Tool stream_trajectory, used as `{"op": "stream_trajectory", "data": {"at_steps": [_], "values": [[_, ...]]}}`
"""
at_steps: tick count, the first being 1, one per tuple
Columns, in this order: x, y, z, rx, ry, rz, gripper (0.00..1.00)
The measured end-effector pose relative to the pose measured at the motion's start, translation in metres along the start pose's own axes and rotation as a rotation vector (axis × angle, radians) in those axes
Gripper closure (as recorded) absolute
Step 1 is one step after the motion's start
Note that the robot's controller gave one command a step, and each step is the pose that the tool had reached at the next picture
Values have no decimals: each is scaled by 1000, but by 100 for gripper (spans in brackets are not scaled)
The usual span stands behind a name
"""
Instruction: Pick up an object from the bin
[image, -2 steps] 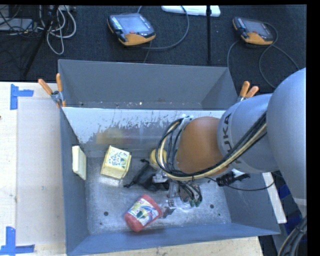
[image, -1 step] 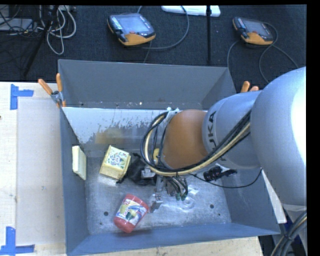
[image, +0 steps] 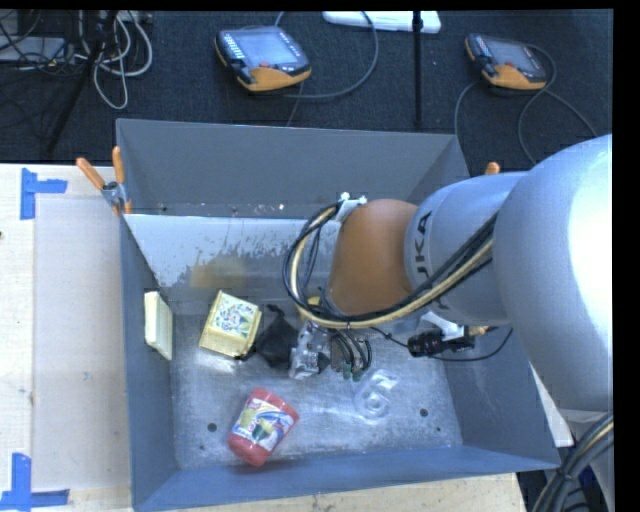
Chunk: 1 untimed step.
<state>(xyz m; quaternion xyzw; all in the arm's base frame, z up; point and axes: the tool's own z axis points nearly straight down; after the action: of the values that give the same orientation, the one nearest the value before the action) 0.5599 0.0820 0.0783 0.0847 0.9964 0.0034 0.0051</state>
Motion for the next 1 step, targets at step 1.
{"op": "stream_trajectory", "data": {"at_steps": [1], "values": [[0, 0, 0, 0, 0, -1, 100]]}}
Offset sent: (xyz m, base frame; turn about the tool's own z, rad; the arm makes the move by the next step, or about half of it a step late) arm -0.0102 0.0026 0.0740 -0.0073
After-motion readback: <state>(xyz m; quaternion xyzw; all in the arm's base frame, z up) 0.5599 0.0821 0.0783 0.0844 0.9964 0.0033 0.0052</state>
